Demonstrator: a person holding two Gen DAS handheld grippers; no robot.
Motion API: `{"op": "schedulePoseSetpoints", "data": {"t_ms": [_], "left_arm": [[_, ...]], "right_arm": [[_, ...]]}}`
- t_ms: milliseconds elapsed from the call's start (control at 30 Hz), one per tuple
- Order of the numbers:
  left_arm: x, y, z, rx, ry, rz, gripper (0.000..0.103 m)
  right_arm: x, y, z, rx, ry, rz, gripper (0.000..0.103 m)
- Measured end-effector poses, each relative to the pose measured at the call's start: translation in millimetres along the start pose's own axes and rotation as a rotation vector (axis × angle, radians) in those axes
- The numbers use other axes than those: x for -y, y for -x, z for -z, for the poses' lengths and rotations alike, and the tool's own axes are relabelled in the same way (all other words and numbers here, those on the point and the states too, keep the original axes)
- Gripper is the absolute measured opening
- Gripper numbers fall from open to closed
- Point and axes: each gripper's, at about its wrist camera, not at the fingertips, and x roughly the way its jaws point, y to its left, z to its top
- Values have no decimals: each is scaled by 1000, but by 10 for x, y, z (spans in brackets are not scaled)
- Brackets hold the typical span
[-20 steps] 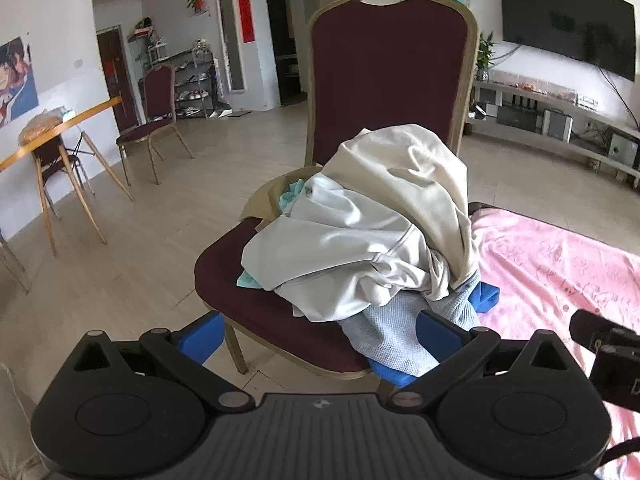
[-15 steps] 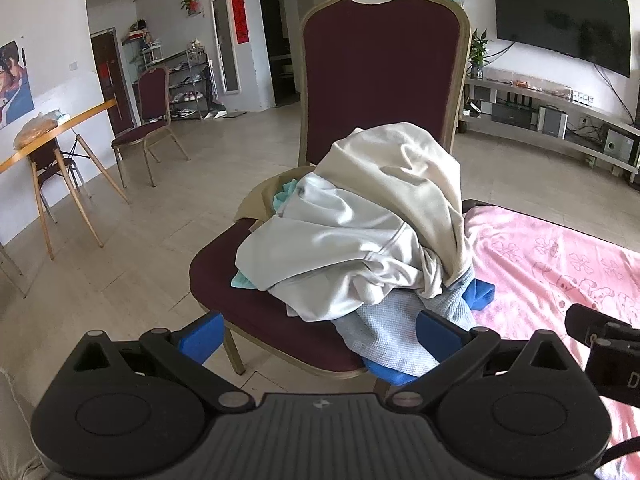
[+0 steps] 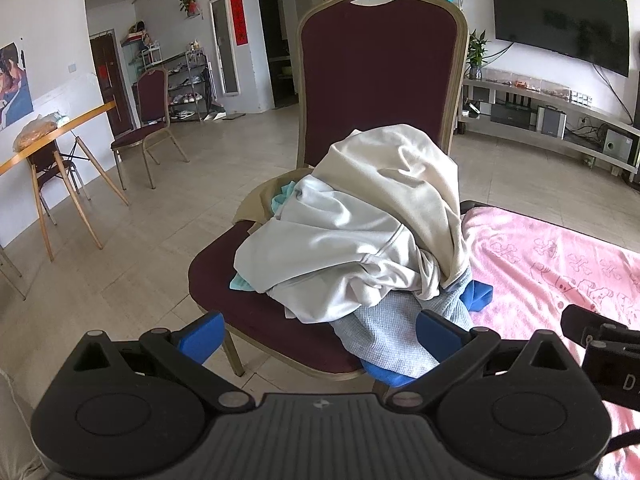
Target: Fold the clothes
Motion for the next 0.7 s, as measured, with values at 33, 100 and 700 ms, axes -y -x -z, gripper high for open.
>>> {"op": "schedulePoseSetpoints", "data": {"t_ms": [33,100,700], "left_arm": [[-3,-7,3,-1,1,0,103],[-7,-19,4,-4,3,-1,103],[-38,-38,29,-12,8,4,103]], "right_arm": [[-4,-6,2,-2,2,1,103],[-4,-7,7,-3,2,0,103],[-12,-8,20,-5,1,-7,103]]}}
